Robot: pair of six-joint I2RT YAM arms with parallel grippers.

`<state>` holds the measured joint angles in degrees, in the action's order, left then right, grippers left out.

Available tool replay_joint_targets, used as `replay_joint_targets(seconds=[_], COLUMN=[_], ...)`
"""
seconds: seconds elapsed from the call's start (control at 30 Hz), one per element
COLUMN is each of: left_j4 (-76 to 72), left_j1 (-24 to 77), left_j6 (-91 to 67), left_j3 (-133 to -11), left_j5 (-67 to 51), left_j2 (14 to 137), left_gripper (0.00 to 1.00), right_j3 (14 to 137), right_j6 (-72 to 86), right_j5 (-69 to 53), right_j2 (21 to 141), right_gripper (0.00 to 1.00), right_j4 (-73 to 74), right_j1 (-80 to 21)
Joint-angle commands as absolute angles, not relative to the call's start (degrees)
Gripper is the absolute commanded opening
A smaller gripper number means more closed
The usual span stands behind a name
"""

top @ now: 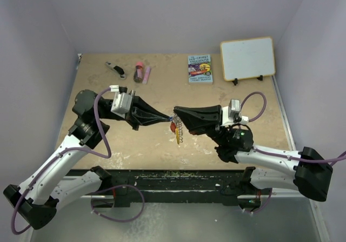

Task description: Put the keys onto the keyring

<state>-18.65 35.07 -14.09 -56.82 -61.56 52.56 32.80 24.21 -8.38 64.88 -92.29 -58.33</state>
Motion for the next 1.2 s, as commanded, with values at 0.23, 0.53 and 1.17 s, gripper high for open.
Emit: replay_joint_targets(seconds=[0.23, 0.53, 1.17], left_j4=[1.42, 12.22, 9.00], left_j1=[35.64, 35.50, 33.44], left_j6=[0.81, 12.54, 15.15], left_j3=[-66.78, -71.83, -73.81], left_j5=[-68.89, -63.53, -57.37], left_j2=[51.94, 51.82, 55.29], left_gripper=[0.04, 0.04, 0.04], right_j3=[33.15, 32.25, 31.10], right_j6=[22.28, 21.80, 23.00], right_j5=[-7.38, -6.94, -1.31], right_j2=[63.33, 60.60, 57.37], right_gripper=[0.00, 0.00, 0.00], right_j4=[-107.32, -105.62, -96.21], right_j1=[-58.12, -58.12, -58.10])
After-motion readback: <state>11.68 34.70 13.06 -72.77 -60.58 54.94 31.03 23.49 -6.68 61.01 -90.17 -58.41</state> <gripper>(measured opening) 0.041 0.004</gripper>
